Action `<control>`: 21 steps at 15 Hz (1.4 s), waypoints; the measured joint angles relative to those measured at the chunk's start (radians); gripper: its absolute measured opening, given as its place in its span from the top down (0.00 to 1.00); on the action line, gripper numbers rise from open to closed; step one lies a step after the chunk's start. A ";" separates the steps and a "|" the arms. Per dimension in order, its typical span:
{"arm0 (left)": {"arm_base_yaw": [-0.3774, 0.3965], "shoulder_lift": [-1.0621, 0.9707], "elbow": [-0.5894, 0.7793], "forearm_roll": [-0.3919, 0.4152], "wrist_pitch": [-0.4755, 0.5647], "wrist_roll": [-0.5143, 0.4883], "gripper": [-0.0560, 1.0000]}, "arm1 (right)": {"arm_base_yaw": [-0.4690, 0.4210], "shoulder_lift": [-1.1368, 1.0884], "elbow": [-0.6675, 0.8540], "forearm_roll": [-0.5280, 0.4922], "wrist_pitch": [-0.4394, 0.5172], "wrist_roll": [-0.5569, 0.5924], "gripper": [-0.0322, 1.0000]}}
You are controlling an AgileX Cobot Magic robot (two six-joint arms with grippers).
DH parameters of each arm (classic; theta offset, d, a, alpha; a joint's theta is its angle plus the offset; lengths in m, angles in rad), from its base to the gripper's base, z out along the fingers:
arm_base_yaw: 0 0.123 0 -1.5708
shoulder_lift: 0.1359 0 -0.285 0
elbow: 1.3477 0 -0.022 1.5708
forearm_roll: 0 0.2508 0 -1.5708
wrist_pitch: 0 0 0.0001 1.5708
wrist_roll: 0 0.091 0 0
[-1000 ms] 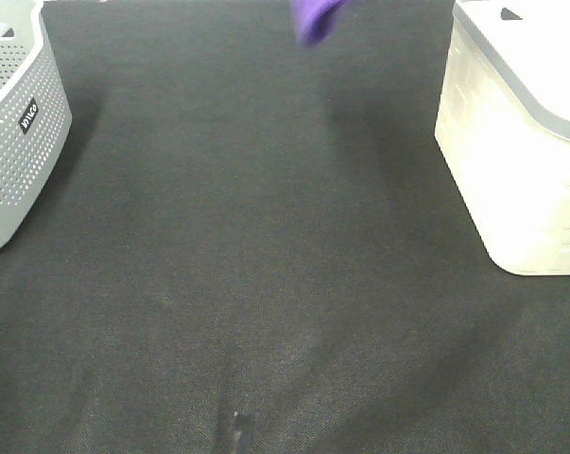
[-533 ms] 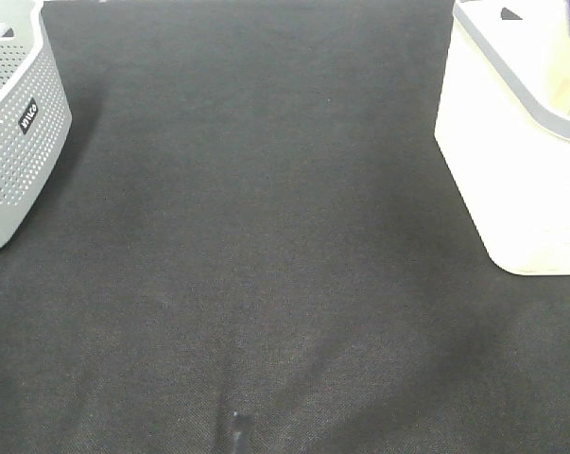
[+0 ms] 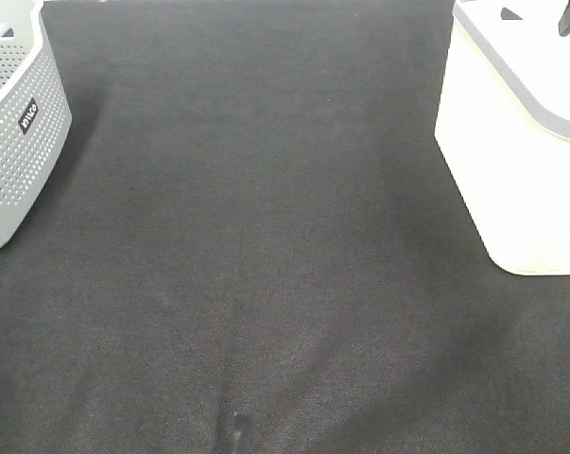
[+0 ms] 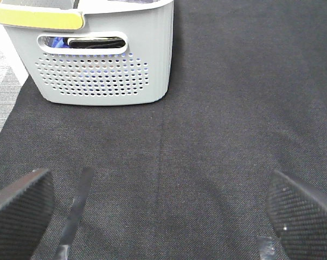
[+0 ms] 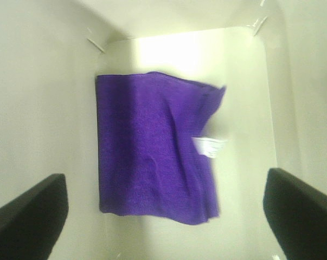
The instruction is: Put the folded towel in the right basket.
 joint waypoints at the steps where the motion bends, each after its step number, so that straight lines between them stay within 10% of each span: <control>1: 0.000 0.000 0.000 0.000 0.000 0.000 0.01 | 0.000 0.000 0.000 0.005 0.000 -0.010 0.05; 9: 0.000 0.000 0.000 0.000 0.000 0.000 0.01 | 0.120 -0.227 0.121 -0.049 -0.005 0.028 0.04; 21: 0.000 0.000 0.000 0.000 0.000 0.000 0.01 | 0.116 -1.399 1.342 0.093 -0.151 -0.089 0.04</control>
